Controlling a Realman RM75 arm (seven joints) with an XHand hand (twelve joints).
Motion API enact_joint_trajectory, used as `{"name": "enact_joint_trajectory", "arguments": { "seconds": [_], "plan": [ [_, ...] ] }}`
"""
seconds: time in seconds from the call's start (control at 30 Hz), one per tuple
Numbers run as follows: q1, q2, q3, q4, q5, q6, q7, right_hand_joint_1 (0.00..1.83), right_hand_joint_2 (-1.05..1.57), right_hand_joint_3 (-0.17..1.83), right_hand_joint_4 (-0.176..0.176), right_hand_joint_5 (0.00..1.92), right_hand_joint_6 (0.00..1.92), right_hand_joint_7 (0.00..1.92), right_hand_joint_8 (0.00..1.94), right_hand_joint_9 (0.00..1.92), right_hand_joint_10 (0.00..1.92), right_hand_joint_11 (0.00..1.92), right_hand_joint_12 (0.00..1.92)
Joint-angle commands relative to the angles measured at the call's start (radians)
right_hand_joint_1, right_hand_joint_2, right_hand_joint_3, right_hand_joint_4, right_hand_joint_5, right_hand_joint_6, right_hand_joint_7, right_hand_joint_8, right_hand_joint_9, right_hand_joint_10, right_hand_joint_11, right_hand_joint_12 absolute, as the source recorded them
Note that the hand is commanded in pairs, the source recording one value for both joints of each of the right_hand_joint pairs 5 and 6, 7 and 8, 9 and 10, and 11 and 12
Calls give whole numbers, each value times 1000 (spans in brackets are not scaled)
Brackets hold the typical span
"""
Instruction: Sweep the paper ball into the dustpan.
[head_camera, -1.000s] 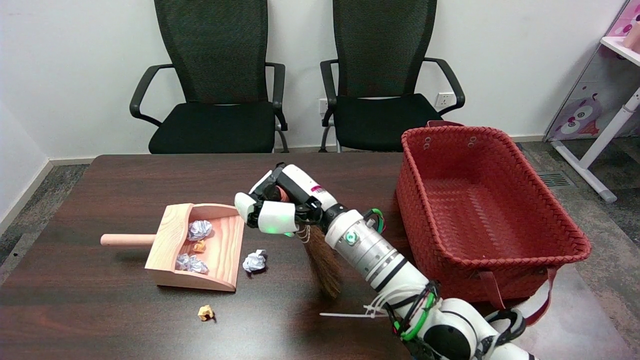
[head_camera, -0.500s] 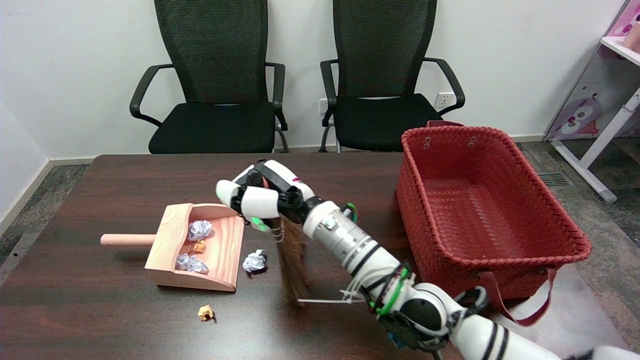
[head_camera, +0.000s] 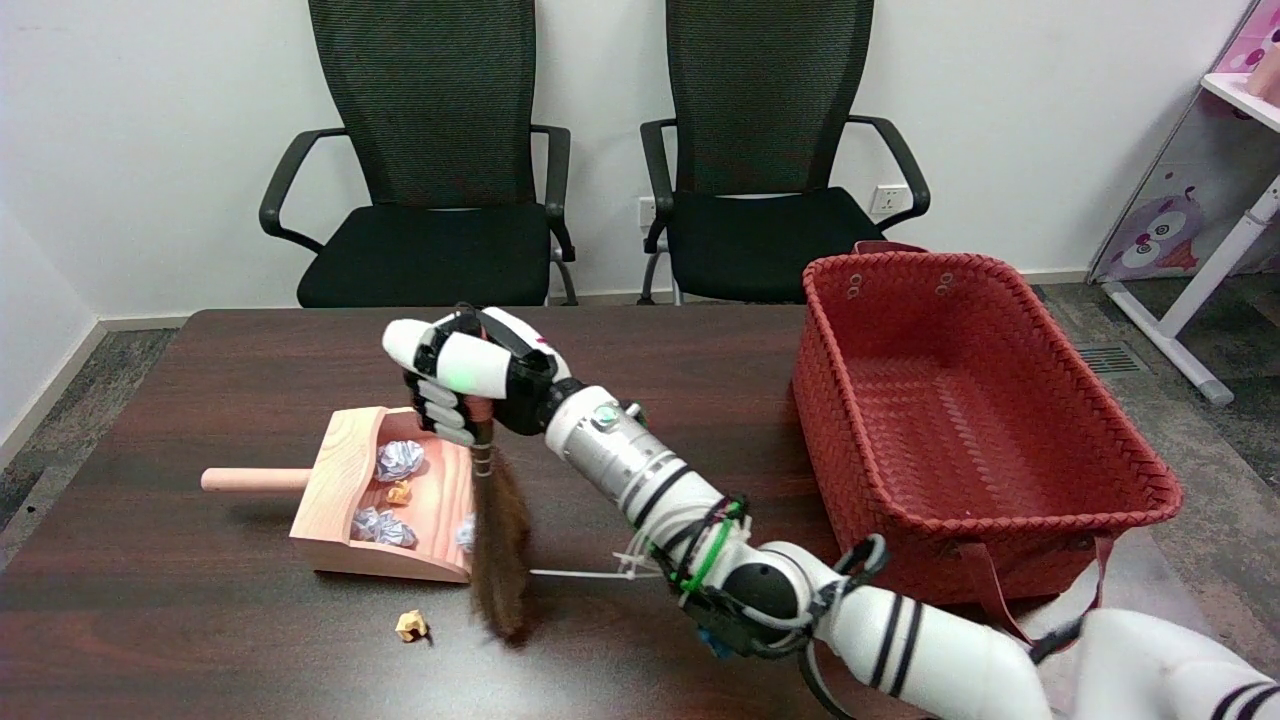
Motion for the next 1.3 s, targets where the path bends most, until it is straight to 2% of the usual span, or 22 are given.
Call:
{"name": "enact_joint_trajectory", "arguments": {
  "seconds": [0.03, 0.23, 0.43, 0.5, 0.6, 0.7, 0.8, 1.0, 1.13, 1.23, 1.3],
  "plan": [
    [240, -123, -154, 268, 63, -104, 584, 831, 1380, 1728, -13, 1920, 1920, 1920, 1920, 1920, 1920, 1920, 1920],
    [259, -109, -156, 237, 51, -115, 692, 818, 1391, 1638, -13, 1920, 1920, 1920, 1920, 1920, 1920, 1920, 1920],
    [245, -21, -155, 126, 32, -184, 677, 812, 1380, 1598, -15, 1920, 1920, 1920, 1920, 1920, 1920, 1920, 1920],
    [253, 16, -146, 110, -54, -259, 666, 813, 1380, 1591, -16, 1920, 1920, 1920, 1920, 1920, 1920, 1920, 1920],
    [257, 64, -113, 80, -139, -289, 631, 809, 1396, 1623, -13, 1920, 1920, 1920, 1920, 1920, 1920, 1920, 1920],
    [257, 108, -104, 42, -135, -284, 609, 809, 1400, 1825, -5, 1920, 1920, 1920, 1920, 1920, 1920, 1920, 1920],
    [253, 160, -63, 0, -133, -295, 545, 802, 1450, 1833, 6, 1920, 1920, 1920, 1920, 1920, 1920, 1920, 1920],
    [175, 351, 120, -139, -78, -284, 347, 802, 1571, 1833, 24, 1920, 1920, 1920, 1920, 1920, 1920, 1920, 1920],
    [106, 506, 224, -234, 85, -291, 203, 816, 1571, 1833, 25, 1920, 1920, 1920, 1920, 1920, 1920, 1920, 1920],
    [65, 640, 244, -302, 237, -298, 177, 819, 1571, 1833, 25, 1920, 1920, 1920, 1920, 1920, 1920, 1920, 1920],
    [52, 712, 240, -321, 286, -318, 177, 819, 1571, 1833, 25, 1920, 1920, 1920, 1920, 1920, 1920, 1920, 1920]
  ]
}}
